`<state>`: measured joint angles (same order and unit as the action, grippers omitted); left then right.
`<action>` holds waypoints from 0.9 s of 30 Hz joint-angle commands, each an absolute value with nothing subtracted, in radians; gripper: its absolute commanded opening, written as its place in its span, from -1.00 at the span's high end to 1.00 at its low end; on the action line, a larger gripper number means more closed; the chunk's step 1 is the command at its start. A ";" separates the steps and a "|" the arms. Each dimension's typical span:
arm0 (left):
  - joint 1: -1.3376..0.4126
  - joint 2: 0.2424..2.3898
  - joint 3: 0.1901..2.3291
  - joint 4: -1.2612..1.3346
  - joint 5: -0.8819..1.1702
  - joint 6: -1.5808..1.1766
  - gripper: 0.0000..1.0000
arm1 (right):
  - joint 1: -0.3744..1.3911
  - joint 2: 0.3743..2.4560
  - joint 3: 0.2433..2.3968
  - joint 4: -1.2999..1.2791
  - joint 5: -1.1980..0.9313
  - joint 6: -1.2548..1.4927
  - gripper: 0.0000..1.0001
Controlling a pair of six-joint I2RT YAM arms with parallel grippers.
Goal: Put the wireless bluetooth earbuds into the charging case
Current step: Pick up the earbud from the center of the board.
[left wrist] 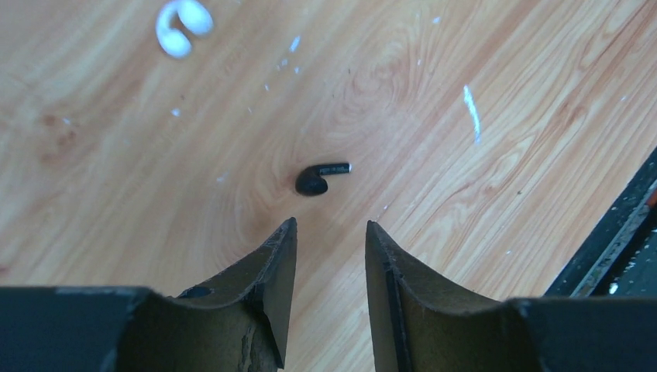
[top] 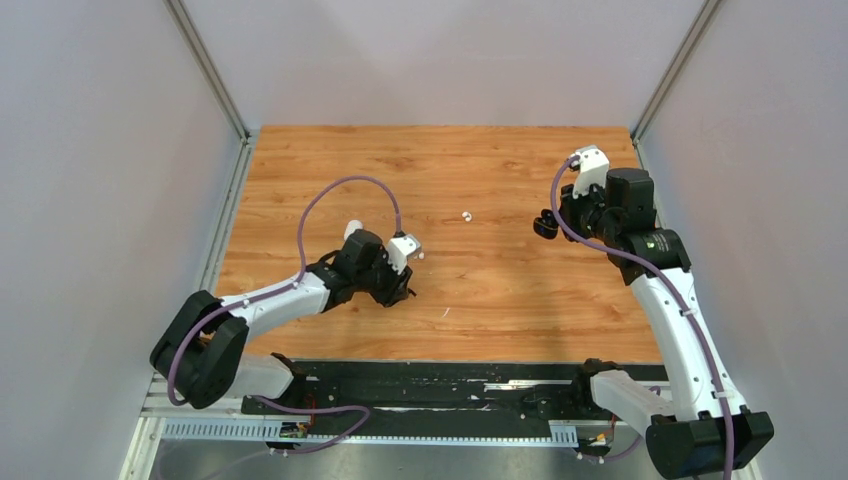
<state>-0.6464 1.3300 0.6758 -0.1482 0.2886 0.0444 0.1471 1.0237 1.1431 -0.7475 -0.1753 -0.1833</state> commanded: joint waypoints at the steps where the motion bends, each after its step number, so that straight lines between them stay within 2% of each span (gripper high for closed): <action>1: -0.646 1.332 0.562 0.149 0.298 0.010 0.11 | 0.143 1.001 1.152 -0.677 -0.212 -0.187 1.00; 8: -0.646 1.364 0.554 0.197 0.286 0.091 0.09 | 0.143 1.027 1.175 -0.665 -0.261 -0.135 1.00; 14: -0.646 1.362 0.495 0.278 0.321 0.099 0.21 | 0.143 1.048 1.210 -0.673 -0.236 -0.158 1.00; 21: -0.647 1.407 0.497 0.290 0.285 0.088 0.19 | 0.143 1.065 1.232 -0.679 -0.248 -0.163 1.00; 27: -0.650 1.443 0.514 0.288 0.283 0.095 0.27 | 0.143 1.056 1.225 -0.677 -0.248 -0.157 1.00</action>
